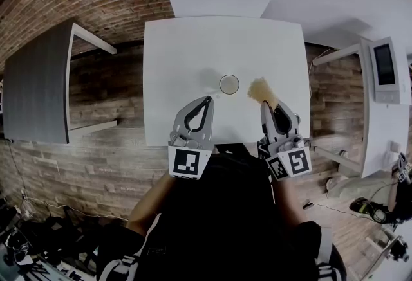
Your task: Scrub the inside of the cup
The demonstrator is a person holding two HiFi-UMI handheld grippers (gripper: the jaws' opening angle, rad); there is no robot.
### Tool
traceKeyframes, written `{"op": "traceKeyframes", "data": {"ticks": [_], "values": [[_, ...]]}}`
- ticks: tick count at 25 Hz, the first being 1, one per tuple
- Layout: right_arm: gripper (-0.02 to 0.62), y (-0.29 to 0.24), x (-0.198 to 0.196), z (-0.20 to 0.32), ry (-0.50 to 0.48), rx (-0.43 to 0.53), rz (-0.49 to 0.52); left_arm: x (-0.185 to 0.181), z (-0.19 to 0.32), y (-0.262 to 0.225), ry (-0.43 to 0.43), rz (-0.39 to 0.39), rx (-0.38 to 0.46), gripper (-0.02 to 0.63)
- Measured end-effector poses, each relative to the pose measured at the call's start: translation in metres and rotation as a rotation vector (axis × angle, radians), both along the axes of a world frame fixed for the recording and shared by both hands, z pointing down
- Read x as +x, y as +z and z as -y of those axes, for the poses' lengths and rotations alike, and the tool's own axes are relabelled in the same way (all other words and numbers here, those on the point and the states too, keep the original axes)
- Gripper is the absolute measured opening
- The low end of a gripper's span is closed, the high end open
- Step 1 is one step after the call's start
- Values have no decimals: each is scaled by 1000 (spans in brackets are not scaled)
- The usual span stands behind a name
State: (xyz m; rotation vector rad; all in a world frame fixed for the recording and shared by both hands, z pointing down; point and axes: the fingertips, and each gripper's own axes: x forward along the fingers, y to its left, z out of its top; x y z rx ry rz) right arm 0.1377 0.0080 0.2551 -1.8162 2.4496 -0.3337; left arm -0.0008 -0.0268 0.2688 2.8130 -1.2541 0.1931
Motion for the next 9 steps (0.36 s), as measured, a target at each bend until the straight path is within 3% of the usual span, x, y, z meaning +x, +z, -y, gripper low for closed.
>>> {"op": "traceKeyframes", "data": {"ticks": [9], "values": [[61,2,-5,0,-5,-4,-42,0,-4,6,8,14,-5,5]]}}
